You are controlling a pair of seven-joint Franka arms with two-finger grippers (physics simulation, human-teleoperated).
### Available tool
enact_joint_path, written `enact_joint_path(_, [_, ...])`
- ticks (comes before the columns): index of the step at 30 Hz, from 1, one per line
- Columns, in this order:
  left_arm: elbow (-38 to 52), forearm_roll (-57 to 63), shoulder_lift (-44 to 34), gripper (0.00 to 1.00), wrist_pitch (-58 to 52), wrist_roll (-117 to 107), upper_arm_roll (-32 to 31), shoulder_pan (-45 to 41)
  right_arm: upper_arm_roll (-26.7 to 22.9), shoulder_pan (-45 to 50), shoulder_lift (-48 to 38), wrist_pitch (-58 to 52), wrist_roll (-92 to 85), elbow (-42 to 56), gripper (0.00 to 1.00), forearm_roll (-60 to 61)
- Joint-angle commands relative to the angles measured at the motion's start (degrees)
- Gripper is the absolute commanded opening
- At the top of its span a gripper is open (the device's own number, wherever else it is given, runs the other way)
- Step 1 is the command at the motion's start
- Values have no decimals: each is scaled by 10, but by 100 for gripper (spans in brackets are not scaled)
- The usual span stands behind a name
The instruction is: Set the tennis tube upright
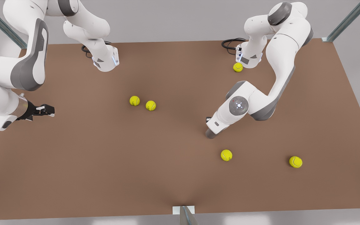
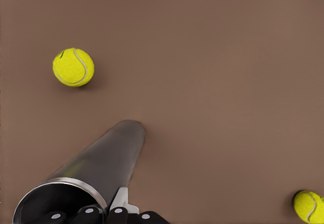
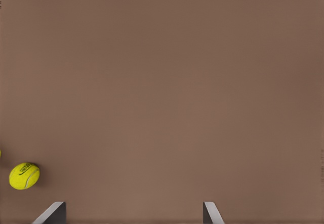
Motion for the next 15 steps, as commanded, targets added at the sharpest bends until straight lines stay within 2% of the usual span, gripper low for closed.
enact_joint_path(1, [0, 11, -1, 28, 1, -55, 0, 0, 0, 0, 0, -1, -3, 0, 100, 0])
enact_joint_path(2, [0, 11, 2, 51, 1, -55, 0, 0, 0, 0, 0, -1, -3, 0, 100, 0])
enact_joint_path(3, [0, 12, 4, 55, 1, -55, 0, 0, 0, 0, 1, -1, -3, 0, 100, 0])
enact_joint_path(6, [0, 17, 9, 55, 2, -55, 0, -1, 0, 0, 1, -1, -3, 0, 100, 0])
enact_joint_path(7, [0, 17, 9, 67, 2, -55, 0, 0, 0, 0, 1, -1, -3, 0, 100, -1])
enact_joint_path(8, [0, 17, 9, 94, 2, -55, 0, 0, 0, 0, 1, -1, -3, 0, 100, -2])
enact_joint_path(9, [0, 17, 9, 100, 1, -55, 0, 0, 0, 0, 1, -1, -3, 0, 100, -2])
enact_joint_path(15, [27, 8, 3, 100, -39, -56, -9, -3, 0, 0, 0, -1, -3, 2, 100, -2])
